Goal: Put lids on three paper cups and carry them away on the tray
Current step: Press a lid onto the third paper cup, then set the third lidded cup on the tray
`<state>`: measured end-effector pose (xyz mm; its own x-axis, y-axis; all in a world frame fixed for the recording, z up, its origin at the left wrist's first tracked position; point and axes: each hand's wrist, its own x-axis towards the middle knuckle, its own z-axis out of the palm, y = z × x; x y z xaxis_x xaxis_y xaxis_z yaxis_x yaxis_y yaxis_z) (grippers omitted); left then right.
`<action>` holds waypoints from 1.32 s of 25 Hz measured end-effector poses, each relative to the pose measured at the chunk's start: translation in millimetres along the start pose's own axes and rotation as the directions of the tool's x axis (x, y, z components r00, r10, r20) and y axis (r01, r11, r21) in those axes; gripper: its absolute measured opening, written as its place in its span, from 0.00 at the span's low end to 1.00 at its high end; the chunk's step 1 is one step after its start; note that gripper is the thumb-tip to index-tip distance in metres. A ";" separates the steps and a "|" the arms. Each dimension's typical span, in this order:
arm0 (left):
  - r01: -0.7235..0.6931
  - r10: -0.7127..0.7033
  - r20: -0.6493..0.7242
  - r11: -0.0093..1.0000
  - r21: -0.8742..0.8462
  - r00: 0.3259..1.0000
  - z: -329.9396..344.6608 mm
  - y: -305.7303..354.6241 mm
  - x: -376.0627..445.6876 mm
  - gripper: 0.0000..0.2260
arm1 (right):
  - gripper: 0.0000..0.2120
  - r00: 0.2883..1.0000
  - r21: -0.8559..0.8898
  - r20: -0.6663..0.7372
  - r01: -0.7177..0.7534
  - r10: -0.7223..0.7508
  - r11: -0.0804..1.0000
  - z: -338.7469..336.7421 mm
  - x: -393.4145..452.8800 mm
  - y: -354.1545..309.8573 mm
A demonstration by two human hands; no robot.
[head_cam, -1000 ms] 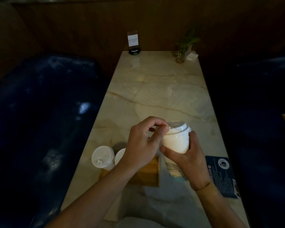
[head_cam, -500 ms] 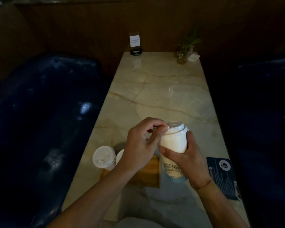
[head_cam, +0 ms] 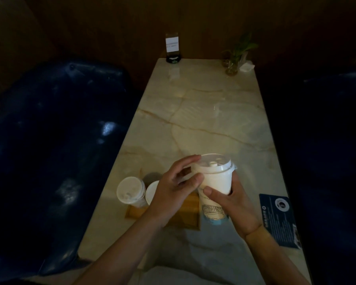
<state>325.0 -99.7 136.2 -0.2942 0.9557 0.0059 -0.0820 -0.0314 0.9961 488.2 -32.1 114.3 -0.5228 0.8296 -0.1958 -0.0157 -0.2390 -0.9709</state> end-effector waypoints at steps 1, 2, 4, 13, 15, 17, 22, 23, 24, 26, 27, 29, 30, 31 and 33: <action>0.034 -0.034 0.001 0.999 -0.015 0.999 -0.7 -4.4 -2.0 0.23 | 0.37 1.000 -0.015 0.007 -0.006 0.006 1.000 -1.5 0.5 3.2; 0.064 -0.064 -0.009 0.998 -0.023 0.998 -0.8 -8.8 -4.3 0.25 | 0.38 1.000 -0.030 0.020 -0.014 0.014 0.999 -3.2 1.1 7.0; 0.128 -0.131 -0.053 0.990 -0.063 0.990 0.7 -16.9 -9.7 0.28 | 0.39 0.998 -0.047 0.047 -0.032 0.034 0.998 -5.7 1.7 15.4; 0.229 -0.229 -0.001 0.972 -0.047 0.973 0.0 -57.3 -29.5 0.23 | 0.38 0.994 -0.238 0.036 -0.089 0.100 0.967 -17.5 -0.2 52.7; 0.272 -0.272 -0.009 0.962 -0.041 0.962 1.0 -69.7 -31.1 0.23 | 0.37 0.995 -0.277 0.033 -0.077 0.090 0.958 -20.6 0.4 61.5; 0.293 -0.294 -0.021 0.956 -0.019 0.956 2.7 -81.4 -33.4 0.24 | 0.37 0.997 -0.297 0.022 -0.060 0.070 0.953 -24.2 2.2 70.5; 0.318 -0.318 0.023 0.948 0.019 0.948 4.1 -99.6 -44.9 0.28 | 0.37 0.998 -0.340 0.024 -0.038 0.049 0.940 -29.6 8.4 90.2; 0.335 -0.336 0.024 0.942 0.029 0.942 4.5 -103.0 -46.4 0.29 | 0.37 0.999 -0.369 0.026 -0.029 0.042 0.929 -29.6 9.8 95.0; 0.348 -0.349 0.019 0.937 0.038 0.937 4.8 -106.5 -47.5 0.28 | 0.38 1.000 -0.397 0.019 -0.013 0.022 0.918 -29.7 10.8 100.5; 0.364 -0.365 -0.013 0.928 0.071 0.931 5.5 -114.7 -49.5 0.29 | 0.39 1.000 -0.430 -0.002 0.007 -0.009 0.903 -30.1 10.8 112.9; 0.376 -0.375 -0.030 0.922 0.089 0.927 4.9 -119.5 -50.4 0.30 | 0.39 1.000 -0.439 -0.013 -0.002 -0.004 0.899 -29.3 10.9 117.5; 0.397 -0.393 -0.059 0.910 0.115 0.918 2.9 -130.2 -55.6 0.31 | 0.40 0.999 -0.445 -0.035 -0.028 0.013 0.895 -25.6 10.2 125.7; 0.396 -0.390 -0.071 0.906 0.146 0.918 1.7 -135.1 -59.7 0.32 | 0.42 0.999 -0.453 -0.044 -0.026 0.006 0.891 -23.2 10.2 129.6; 0.396 -0.388 -0.082 0.898 0.194 0.918 0.6 -139.2 -64.5 0.32 | 0.43 0.999 -0.465 -0.049 -0.023 0.001 0.885 -20.5 10.6 133.7; 0.398 -0.389 -0.087 0.881 0.255 0.917 -2.0 -146.2 -73.7 0.34 | 0.43 0.999 -0.474 -0.047 -0.027 0.005 0.880 -14.0 12.3 140.6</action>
<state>356.7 -166.1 -10.1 -0.3212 0.8633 -0.3893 0.0535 0.4269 0.9027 491.5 -48.4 -26.5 -0.4826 0.8510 -0.2070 0.4042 0.0067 -0.9146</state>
